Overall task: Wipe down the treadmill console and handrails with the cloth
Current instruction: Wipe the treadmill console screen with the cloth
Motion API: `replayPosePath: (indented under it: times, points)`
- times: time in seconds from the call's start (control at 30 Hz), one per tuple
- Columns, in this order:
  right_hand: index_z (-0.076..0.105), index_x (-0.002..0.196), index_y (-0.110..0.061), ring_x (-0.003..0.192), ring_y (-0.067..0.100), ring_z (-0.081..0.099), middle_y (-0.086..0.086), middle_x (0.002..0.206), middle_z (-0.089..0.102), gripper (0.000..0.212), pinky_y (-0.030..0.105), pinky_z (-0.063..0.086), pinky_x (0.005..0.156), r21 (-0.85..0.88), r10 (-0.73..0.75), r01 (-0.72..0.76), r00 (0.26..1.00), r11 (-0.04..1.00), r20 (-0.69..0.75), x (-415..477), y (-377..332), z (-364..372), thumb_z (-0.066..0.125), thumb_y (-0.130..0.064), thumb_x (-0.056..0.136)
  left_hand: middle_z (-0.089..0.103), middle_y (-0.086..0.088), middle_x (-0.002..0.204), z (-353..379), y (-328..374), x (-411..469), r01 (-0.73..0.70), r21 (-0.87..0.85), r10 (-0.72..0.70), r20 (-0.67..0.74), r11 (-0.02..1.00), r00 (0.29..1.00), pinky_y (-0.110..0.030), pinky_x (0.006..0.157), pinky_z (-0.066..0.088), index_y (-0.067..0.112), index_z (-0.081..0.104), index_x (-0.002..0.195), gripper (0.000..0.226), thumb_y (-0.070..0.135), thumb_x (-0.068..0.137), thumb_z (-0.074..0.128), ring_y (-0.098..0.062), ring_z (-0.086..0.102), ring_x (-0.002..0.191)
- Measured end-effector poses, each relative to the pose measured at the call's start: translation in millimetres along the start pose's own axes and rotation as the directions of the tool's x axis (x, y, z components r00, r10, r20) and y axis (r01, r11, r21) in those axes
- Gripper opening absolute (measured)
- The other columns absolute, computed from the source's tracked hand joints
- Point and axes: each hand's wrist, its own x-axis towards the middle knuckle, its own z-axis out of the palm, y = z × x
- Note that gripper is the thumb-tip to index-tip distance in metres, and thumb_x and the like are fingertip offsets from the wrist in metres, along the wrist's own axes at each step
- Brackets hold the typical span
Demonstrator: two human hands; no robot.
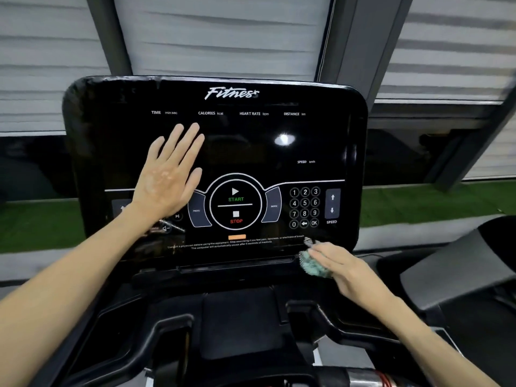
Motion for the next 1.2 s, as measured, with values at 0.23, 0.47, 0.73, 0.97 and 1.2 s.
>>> replayPosePath:
  times: [0.23,0.47,0.73,0.97,1.2]
  points:
    - [0.057,0.128,-0.003,0.125,0.022,0.048,0.01,0.131,0.057,0.063,0.03,0.032,0.112,-0.006,-0.152,0.152,0.988,0.988,0.0,28,-29,18,0.058,0.02,0.07,0.016,-0.01,0.162,-1,1,-1,0.003,-0.004,-0.003,0.008,1.0,1.0,-0.049,0.115,0.021,0.005,0.026,0.151,0.059,0.031,0.098,0.035,-0.031,0.015,0.149]
    - [0.059,0.13,-0.008,0.129,0.018,0.049,0.004,0.137,0.055,0.055,0.024,0.028,0.114,0.095,-0.105,0.103,0.994,0.99,0.023,21,-19,9,0.039,0.007,0.081,0.018,-0.011,0.161,-2,0,0,-0.002,-0.024,0.002,0.005,1.0,1.0,-0.049,0.114,0.021,0.005,0.027,0.151,0.059,0.031,0.098,0.035,-0.031,0.015,0.148]
    - [0.058,0.132,-0.016,0.128,0.018,0.052,-0.003,0.139,0.054,0.064,0.032,0.042,0.105,0.07,0.05,-0.049,0.999,0.996,-0.015,3,5,-7,0.056,0.016,0.077,0.016,-0.011,0.161,-6,5,-1,0.009,-0.009,-0.009,0.07,1.0,0.998,-0.05,0.115,0.021,0.005,0.024,0.151,0.06,0.032,0.099,0.033,-0.031,0.015,0.149]
    - [0.063,0.125,-0.016,0.111,-0.005,0.059,-0.016,0.118,0.065,0.036,0.012,0.046,0.091,0.751,0.341,-0.195,0.939,0.63,-0.043,83,-77,-29,0.058,-0.001,0.093,0.038,-0.01,0.153,-37,35,-7,0.067,-0.209,-0.059,0.047,0.976,0.997,-0.045,0.115,0.029,0.005,0.039,0.145,0.053,0.032,0.1,0.035,-0.025,0.034,0.141]
    - [0.069,0.111,-0.02,0.101,0.016,0.067,0.001,0.107,0.071,0.023,0.031,0.055,0.086,0.954,0.342,-0.14,0.939,0.267,0.042,148,-144,-18,0.063,-0.009,0.092,0.065,0.013,0.116,-79,72,-56,0.502,-0.788,-0.227,0.448,0.357,0.865,-0.028,0.093,0.051,0.026,0.057,0.13,0.05,0.055,0.089,0.055,-0.005,0.062,0.108]
